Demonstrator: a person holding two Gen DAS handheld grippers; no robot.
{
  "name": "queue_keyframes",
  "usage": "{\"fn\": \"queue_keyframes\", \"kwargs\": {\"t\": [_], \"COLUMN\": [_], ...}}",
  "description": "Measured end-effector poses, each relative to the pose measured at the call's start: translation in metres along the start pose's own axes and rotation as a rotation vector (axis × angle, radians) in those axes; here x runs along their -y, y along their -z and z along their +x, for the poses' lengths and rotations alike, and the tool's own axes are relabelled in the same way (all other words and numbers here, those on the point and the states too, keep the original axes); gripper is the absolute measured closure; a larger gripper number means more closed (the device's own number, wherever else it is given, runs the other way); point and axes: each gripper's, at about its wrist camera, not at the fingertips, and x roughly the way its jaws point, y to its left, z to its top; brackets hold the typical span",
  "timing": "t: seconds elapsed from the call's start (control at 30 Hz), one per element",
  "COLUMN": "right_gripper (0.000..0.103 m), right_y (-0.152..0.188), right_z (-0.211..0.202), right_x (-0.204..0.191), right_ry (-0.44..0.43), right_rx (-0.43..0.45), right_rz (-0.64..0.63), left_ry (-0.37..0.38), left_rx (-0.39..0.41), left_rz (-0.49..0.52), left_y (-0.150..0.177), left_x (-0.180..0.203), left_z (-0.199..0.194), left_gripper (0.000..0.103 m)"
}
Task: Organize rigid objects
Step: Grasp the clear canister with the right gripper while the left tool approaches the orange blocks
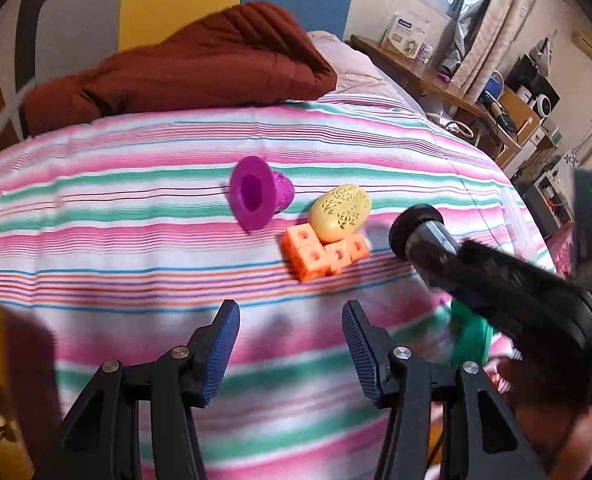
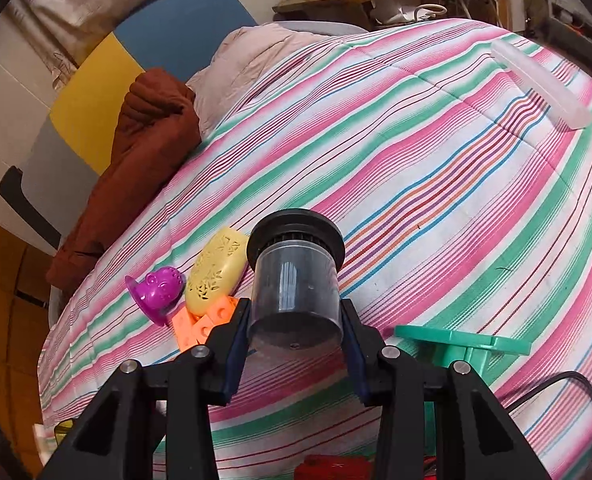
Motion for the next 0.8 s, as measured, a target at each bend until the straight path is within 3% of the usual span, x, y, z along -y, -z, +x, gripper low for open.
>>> {"fn": "queue_keyframes", "kwargs": {"t": [0.17,0.37,0.5,0.7,0.8], "right_gripper": [0.06,0.06,0.06,0.06,0.06], "right_y": [-0.003,-0.004,-0.004,-0.003,-0.003], "right_z": [-0.002,-0.003,-0.002,-0.002,-0.003], "right_x": [0.005,0.001,-0.001,0.0,-0.001], "right_ry": [0.009,0.019,0.014,-0.003,-0.012], "right_rx": [0.021,0.036,0.032,0.03,0.032], "right_rz": [0.031,0.017,0.007,0.021,0.015], "left_ry": [0.024,0.044,0.016,-0.05,0.041], "left_rx": [0.003,-0.024,-0.004,0.003,0.029], "left_rz": [-0.016,-0.128,-0.058,-0.054,-0.143], "left_y": [-0.014,-0.024,-0.019,-0.002,-0.007], "left_x": [0.006,-0.005,-0.003,-0.013,-0.017], "left_z": [0.026,0.054,0.049,0.031,0.025], "left_gripper": [0.049,0.045,0.043,0.047,0.046]}}
